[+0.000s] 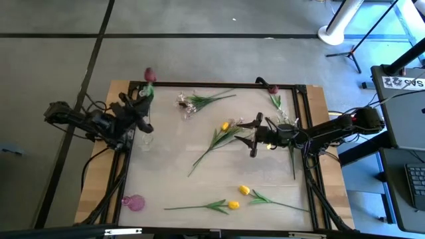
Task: Sort flowers into vase by color
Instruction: Put the bottom red flower into the top transparent vase
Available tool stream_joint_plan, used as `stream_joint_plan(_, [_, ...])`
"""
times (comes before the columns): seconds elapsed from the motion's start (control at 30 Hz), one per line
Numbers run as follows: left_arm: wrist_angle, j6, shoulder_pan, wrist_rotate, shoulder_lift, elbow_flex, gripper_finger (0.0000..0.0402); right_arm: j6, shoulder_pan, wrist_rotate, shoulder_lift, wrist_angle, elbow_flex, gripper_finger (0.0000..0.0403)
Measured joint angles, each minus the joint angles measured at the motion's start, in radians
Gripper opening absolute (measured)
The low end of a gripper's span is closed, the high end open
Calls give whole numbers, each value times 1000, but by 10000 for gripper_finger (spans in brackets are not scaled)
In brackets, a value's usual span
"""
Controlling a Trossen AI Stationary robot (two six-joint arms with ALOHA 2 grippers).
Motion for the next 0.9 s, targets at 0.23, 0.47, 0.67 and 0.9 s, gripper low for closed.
stream_joint_plan(0.23, [43, -16, 119, 243, 28, -3, 10, 9, 0, -122, 163, 140, 80, 223])
stream_joint_plan(0.47, [172, 85, 159, 262, 28, -3, 10, 9, 0, -125, 358, 97, 235, 223])
stream_joint_plan(0.67, [216, 225, 294, 114, 38, -3, 10, 7, 0, -133, 401, 85, 290, 223])
stream_joint_plan(0.9, [233, 148, 604, 97, 141, -3, 10, 4, 0, -134, 401, 93, 300, 223])
